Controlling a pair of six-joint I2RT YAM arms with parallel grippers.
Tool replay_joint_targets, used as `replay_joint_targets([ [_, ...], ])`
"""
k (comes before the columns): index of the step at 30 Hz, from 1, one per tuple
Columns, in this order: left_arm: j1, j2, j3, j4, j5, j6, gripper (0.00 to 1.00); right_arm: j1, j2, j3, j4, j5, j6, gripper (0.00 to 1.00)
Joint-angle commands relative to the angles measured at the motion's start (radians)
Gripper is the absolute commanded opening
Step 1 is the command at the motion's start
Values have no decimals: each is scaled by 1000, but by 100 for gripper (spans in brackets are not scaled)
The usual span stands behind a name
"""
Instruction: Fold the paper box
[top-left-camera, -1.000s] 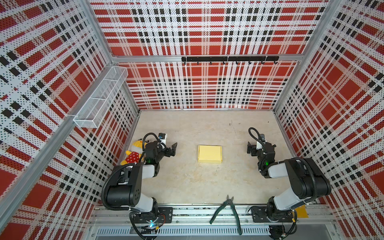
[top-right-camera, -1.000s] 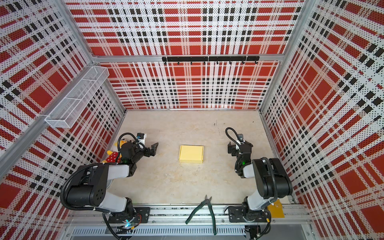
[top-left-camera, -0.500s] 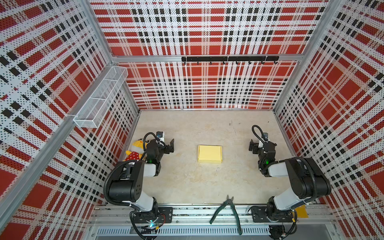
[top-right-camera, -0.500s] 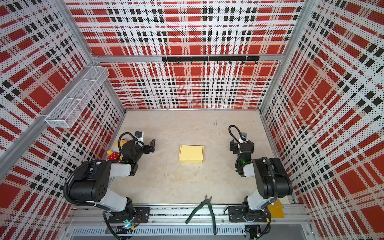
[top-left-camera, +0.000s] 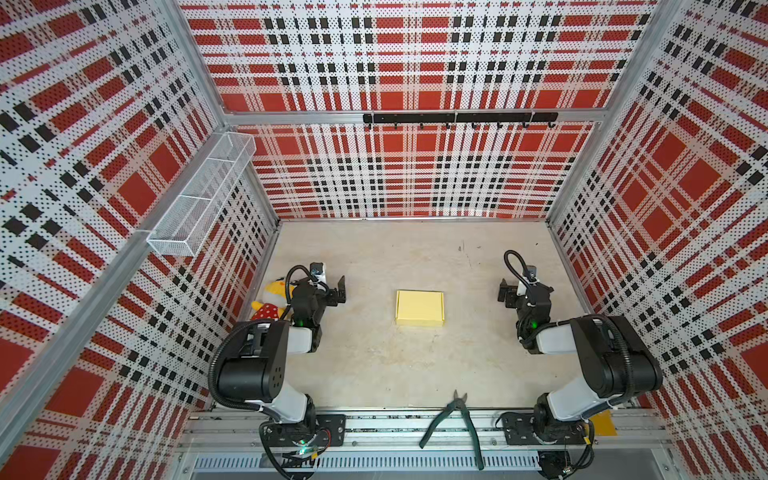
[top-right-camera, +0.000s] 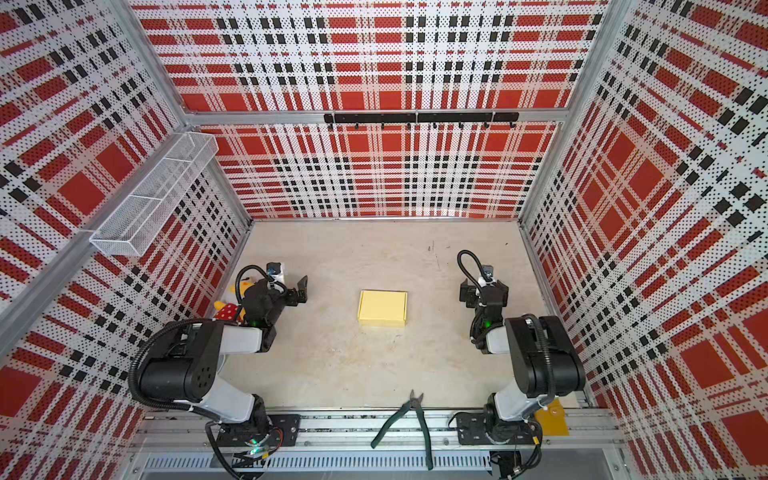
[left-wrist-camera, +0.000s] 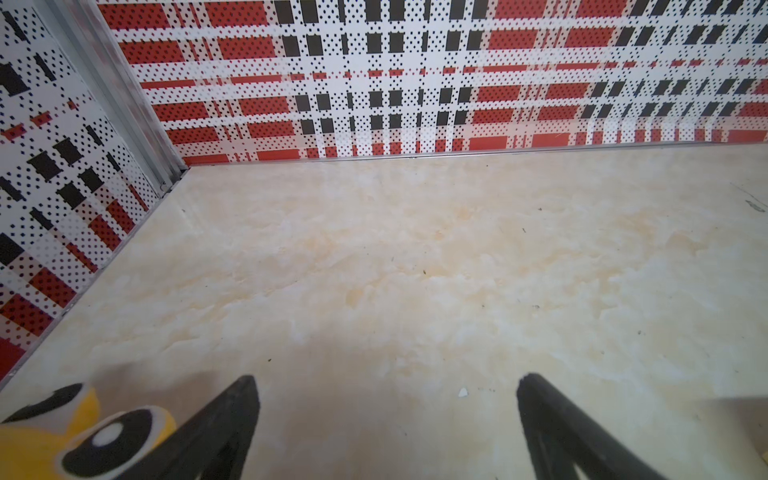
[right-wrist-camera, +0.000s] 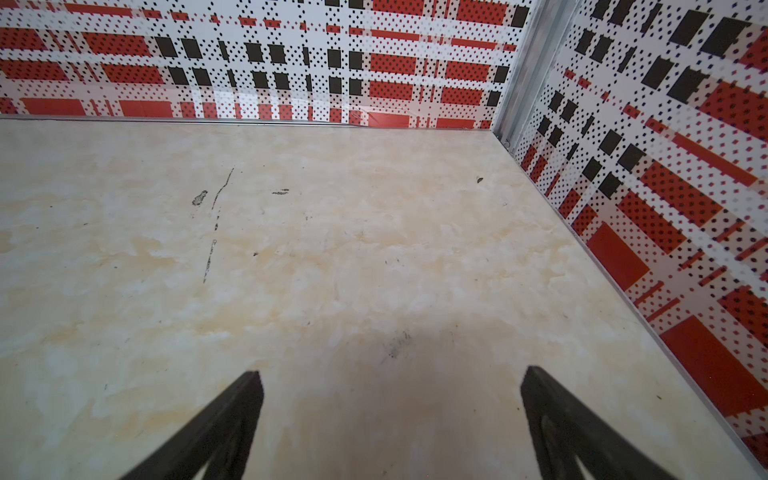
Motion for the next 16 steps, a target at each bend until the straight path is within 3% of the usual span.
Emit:
replay_joint_targets([
  [1,-5,4,-10,41,-10,-15,100,-4,2,15,56,10,10,100],
  [16,18,5,-50,121,7,-40,99,-4,2,13,55,10,10,100],
])
